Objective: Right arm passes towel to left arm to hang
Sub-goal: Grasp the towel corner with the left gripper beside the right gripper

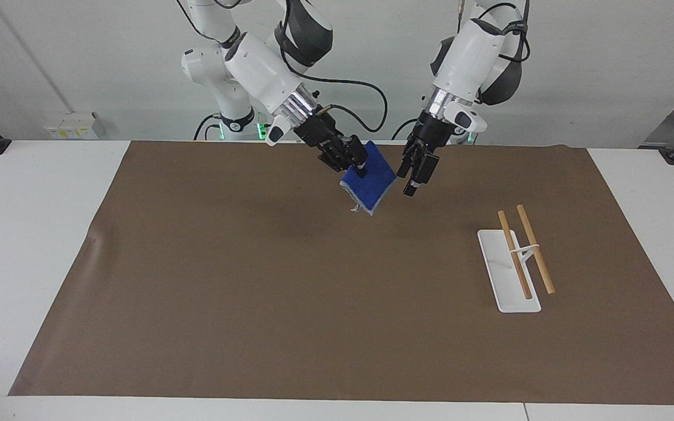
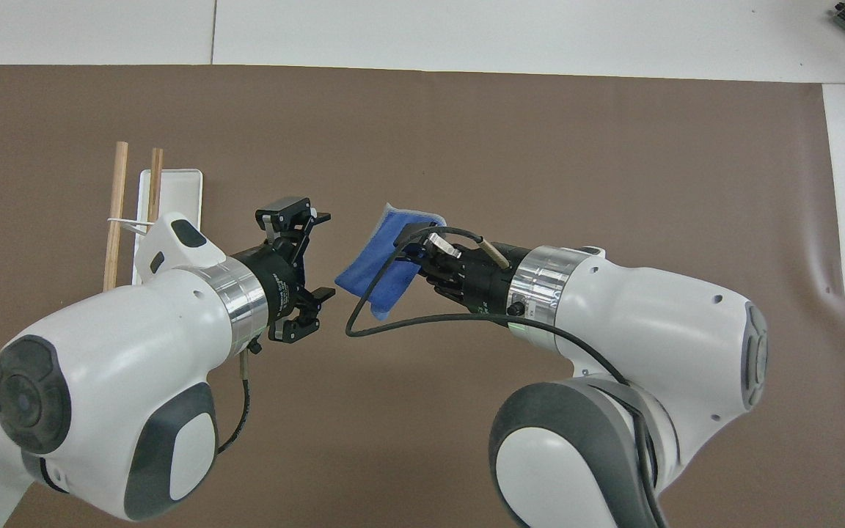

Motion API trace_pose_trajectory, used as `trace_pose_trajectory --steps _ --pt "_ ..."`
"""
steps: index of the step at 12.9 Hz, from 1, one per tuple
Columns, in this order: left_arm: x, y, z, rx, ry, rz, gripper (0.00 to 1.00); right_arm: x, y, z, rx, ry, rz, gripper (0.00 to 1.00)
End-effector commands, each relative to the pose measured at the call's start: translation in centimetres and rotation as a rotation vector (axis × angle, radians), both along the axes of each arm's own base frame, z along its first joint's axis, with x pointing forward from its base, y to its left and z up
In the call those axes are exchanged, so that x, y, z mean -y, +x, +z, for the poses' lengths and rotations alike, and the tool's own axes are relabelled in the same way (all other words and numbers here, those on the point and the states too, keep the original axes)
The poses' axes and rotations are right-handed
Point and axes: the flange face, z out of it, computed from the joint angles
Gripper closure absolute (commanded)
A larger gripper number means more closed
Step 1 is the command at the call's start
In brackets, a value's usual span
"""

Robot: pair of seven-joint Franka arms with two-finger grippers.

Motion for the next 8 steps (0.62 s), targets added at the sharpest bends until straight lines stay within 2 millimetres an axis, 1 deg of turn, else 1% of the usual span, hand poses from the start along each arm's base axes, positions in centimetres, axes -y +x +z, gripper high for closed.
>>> trace_pose_trajectory --steps 1,2,6,8 --pt "0.24 0.41 0.08 0.026 -0.086 0.051 0.0 0.2 0.22 0.5 -0.023 0.026 -0.003 1.0" --pt "0.4 0.67 -0.27 0.029 -0.094 0.057 0.0 0.21 0.21 0.43 -0.025 0.025 -0.003 1.0" --pt "0.28 1.02 -0.02 0.056 -0.106 0.069 0.0 0.23 0.16 0.43 -0.023 0.024 -0.002 1.0" --pt "0.35 0.92 -0.26 0.05 -0.1 0.063 0.0 0.31 0.21 0.43 -0.023 0.024 -0.004 1.0"
